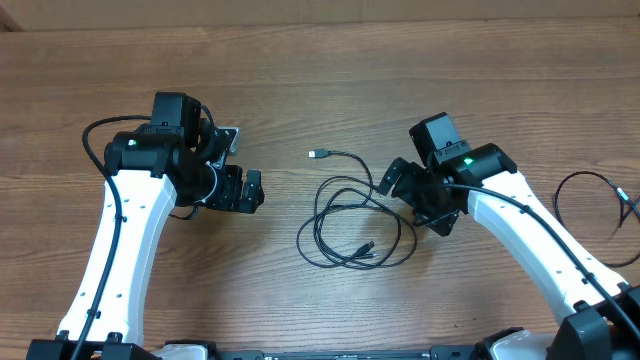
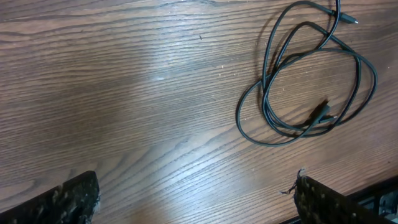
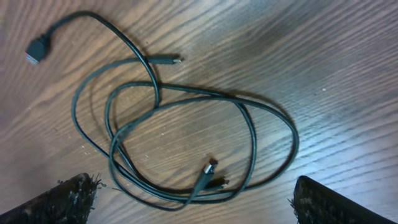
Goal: Untangle cables
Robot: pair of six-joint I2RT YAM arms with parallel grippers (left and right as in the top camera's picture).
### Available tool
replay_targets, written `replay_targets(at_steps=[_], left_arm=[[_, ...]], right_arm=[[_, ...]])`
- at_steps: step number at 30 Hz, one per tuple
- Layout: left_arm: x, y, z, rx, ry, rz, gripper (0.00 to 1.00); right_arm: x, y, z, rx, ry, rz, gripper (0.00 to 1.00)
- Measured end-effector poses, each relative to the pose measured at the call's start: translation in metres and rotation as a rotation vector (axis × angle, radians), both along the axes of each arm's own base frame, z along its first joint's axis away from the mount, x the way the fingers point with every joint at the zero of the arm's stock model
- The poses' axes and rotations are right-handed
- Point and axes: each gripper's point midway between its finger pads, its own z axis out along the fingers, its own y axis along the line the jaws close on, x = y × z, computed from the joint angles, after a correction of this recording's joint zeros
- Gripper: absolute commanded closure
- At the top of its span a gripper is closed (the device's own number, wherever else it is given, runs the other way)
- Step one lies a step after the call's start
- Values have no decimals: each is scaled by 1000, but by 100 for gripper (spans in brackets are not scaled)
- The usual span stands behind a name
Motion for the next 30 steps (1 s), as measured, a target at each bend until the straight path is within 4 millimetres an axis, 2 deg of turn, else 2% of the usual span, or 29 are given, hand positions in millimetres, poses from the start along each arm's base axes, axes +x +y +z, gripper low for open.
replay_targets(at_steps=[9, 11, 13, 15, 20, 23, 27, 30], left_arm=[[0, 0, 0, 0, 0, 0, 1], [0, 0, 0, 0, 0, 0, 0], [0, 0, 0, 0, 0, 0, 1], [0, 0, 0, 0, 0, 0, 0], [0, 0, 0, 0, 0, 0, 0], [0, 0, 0, 0, 0, 0, 0], [0, 0, 0, 0, 0, 0, 0], [0, 0, 0, 0, 0, 0, 0]], right_arm=[[10, 4, 3, 18, -37, -16, 1], [11, 4, 3, 21, -43, -15, 6], [13, 6, 4, 29, -48, -20, 16], [13, 9, 5, 49, -45, -29, 22], [18, 20, 9, 107, -58, -40, 23], [20, 32, 12, 131, -82, -16, 23], [24, 59, 19, 171, -144, 46, 25], [24, 78, 14, 179, -162, 95, 39]])
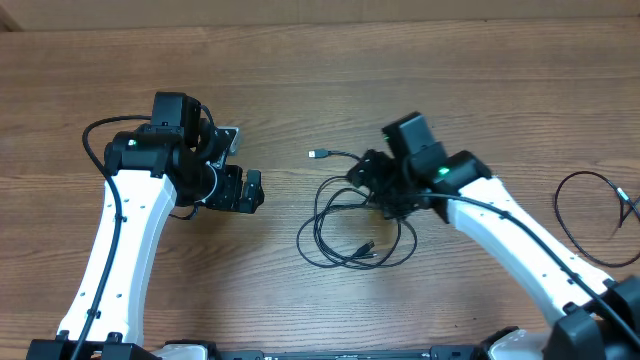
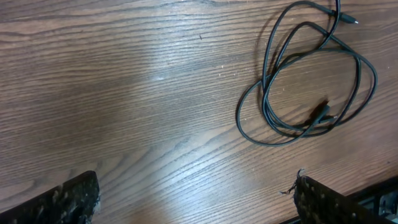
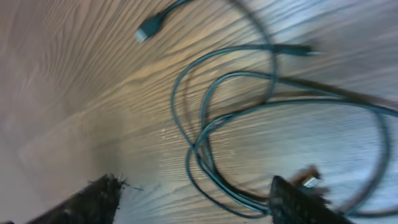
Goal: Untangle cables
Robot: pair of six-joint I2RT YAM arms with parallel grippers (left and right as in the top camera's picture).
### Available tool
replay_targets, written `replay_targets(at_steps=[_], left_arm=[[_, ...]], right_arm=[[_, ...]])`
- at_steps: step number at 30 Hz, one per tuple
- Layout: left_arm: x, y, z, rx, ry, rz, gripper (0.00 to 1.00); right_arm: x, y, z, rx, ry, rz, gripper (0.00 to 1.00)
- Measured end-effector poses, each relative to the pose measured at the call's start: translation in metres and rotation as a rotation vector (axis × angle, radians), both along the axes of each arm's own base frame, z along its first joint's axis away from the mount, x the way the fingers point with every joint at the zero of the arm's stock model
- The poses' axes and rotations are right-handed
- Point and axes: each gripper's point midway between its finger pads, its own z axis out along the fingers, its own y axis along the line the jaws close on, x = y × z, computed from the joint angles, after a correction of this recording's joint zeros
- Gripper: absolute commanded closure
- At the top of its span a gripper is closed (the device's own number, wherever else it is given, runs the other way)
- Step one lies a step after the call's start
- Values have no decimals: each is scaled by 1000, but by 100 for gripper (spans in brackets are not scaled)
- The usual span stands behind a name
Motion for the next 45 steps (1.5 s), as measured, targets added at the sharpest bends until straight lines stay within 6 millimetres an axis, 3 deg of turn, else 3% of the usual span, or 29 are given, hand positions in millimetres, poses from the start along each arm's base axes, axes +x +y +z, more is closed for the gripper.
replay_targets(at_steps=[4, 7, 12, 18, 25, 30, 45], left_arm=[[0, 0, 0, 0, 0, 0, 1], [0, 0, 0, 0, 0, 0, 1], [0, 0, 0, 0, 0, 0, 0], [0, 0, 0, 0, 0, 0, 1], [0, 0, 0, 0, 0, 0, 1], [0, 0, 0, 0, 0, 0, 0], [0, 0, 0, 0, 0, 0, 0]], right_arm=[[-5, 10, -21, -48, 32, 8, 45], [-6, 7, -40, -76, 96, -62, 45], [-3, 7, -67, -92, 178, -173, 58], [-6, 5, -92, -98, 281, -316, 62], [10, 11, -91, -49, 251, -406, 67], [9, 10, -92, -51, 267, -437, 72], [8, 6, -105, -71, 299, -500, 73]])
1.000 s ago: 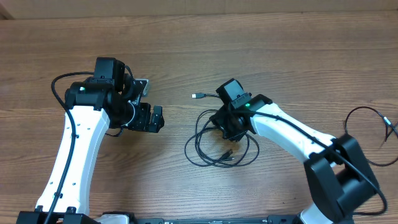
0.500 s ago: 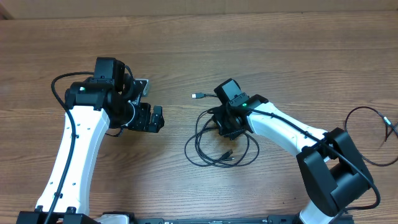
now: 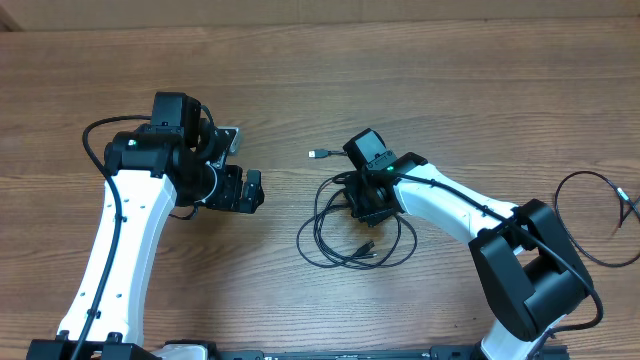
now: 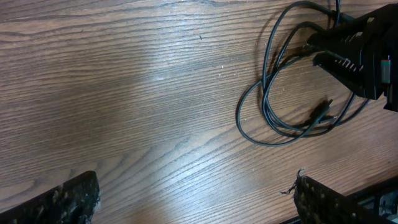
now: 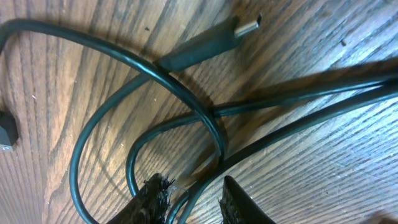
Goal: Untangle cables
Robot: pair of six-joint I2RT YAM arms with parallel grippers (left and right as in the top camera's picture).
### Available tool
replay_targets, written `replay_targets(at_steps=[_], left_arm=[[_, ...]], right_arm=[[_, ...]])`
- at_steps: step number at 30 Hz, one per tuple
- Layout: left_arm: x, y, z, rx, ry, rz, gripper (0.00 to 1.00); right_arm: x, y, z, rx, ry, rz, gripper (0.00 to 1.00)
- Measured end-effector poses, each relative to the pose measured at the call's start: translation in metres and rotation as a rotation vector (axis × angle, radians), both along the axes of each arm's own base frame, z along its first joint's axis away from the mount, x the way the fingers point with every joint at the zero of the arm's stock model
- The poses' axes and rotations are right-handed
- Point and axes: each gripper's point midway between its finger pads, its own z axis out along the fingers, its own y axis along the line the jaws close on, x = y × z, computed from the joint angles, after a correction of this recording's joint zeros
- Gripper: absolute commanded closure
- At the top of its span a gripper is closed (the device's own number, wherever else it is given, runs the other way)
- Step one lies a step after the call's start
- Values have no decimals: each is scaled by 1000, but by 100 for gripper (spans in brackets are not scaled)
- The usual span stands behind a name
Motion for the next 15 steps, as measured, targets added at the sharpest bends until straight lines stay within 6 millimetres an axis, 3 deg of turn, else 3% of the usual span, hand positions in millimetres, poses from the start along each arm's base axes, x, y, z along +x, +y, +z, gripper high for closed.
replay_targets(at_steps=[12, 15], left_arm=[[0, 0, 0, 0, 0, 0, 0], [0, 0, 0, 0, 0, 0, 0]], right_arm=[[-2, -2, -3, -18, 6, 0, 73], [-3, -1, -9, -30, 11, 3, 82]])
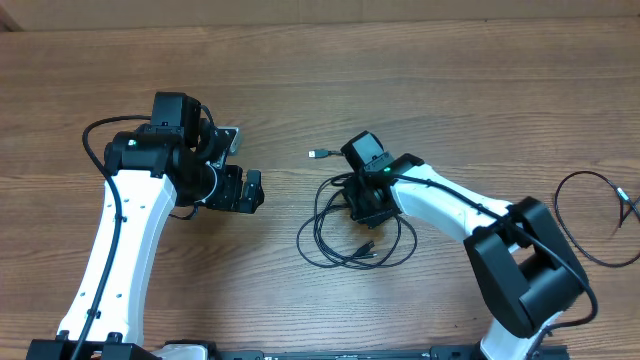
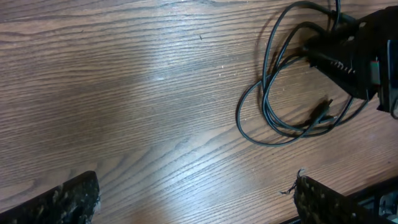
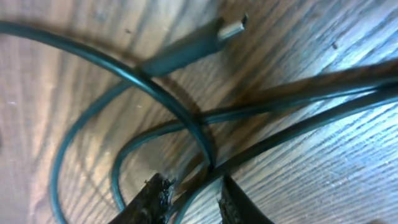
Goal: Untangle cables
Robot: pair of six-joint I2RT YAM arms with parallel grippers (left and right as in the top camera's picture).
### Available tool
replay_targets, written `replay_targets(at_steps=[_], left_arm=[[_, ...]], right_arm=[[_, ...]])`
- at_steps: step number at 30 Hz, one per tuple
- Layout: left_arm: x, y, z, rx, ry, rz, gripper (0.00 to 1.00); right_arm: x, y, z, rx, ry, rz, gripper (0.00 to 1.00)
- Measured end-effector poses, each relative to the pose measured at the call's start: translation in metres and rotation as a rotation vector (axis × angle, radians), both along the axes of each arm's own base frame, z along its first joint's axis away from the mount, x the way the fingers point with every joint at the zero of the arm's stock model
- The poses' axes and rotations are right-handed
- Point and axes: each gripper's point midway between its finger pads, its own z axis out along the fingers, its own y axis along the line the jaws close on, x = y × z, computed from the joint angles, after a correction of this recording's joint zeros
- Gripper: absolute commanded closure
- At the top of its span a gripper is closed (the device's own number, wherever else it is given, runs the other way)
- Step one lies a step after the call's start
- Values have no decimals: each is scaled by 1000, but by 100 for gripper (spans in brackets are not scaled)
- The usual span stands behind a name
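Note:
A black cable [image 1: 340, 258] lies in tangled loops at the table's middle, one plug end [image 1: 313, 154] pointing left. My right gripper [image 1: 362, 208] is down on the upper part of the tangle. In the right wrist view its fingers [image 3: 155, 194] stand close together, shut on crossing strands of the cable [image 3: 180, 121], with a metal plug [image 3: 231, 27] lying just ahead. My left gripper [image 1: 248, 190] hangs open over bare wood left of the tangle. The left wrist view shows the cable [image 2: 267, 118] and the right gripper [image 2: 348, 59] far ahead of the left gripper [image 2: 196, 199].
A second thin black cable [image 1: 590, 215] curls at the table's right edge, apart from the tangle. The wooden table [image 1: 320, 60] ends at the far top edge against a pale wall.
Almost nothing has moved. My right gripper has settled slightly lower on the crossing strands, fingers still close together round them. The left arm is unchanged.
My right gripper was open to the right of the tangle. A second later it was over the loops' upper right, still open. Then it was down on the crossing strands with narrowed fingers, and it stays there. The left arm has not moved.

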Motion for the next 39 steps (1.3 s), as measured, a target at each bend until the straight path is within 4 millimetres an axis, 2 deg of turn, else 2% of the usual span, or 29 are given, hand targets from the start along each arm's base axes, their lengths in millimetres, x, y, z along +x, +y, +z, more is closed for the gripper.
replay_targets(at_steps=[2, 8, 12, 17, 21, 27, 31, 33, 34, 36, 37, 38, 39], left_arm=[[0, 0, 0, 0, 0, 0, 1], [0, 0, 0, 0, 0, 0, 1], [0, 0, 0, 0, 0, 0, 1], [0, 0, 0, 0, 0, 0, 0], [0, 0, 0, 0, 0, 0, 1], [0, 0, 0, 0, 0, 0, 1], [0, 0, 0, 0, 0, 0, 0], [0, 0, 0, 0, 0, 0, 0], [0, 0, 0, 0, 0, 0, 0], [0, 0, 0, 0, 0, 0, 1], [0, 0, 0, 0, 0, 0, 0], [0, 0, 0, 0, 0, 0, 1], [0, 0, 0, 0, 0, 0, 0]], right_arm=[[0, 0, -1, -2, 1, 0, 95], [-4, -2, -2, -12, 24, -2, 96], [-10, -15, 4, -54, 79, 22, 96], [1, -24, 34, -65, 63, 81, 96], [10, -18, 69, -39, -27, 174, 96], [18, -12, 110, -8, -190, 336, 96], [31, 1, 164, 19, -402, 534, 96], [39, 7, 210, 20, -550, 640, 96], [42, 10, 240, 16, -643, 691, 96], [41, 12, 284, 6, -779, 753, 96], [39, 11, 315, -5, -873, 786, 96], [36, 9, 331, -13, -924, 799, 94], [31, 5, 348, -25, -973, 811, 83]])
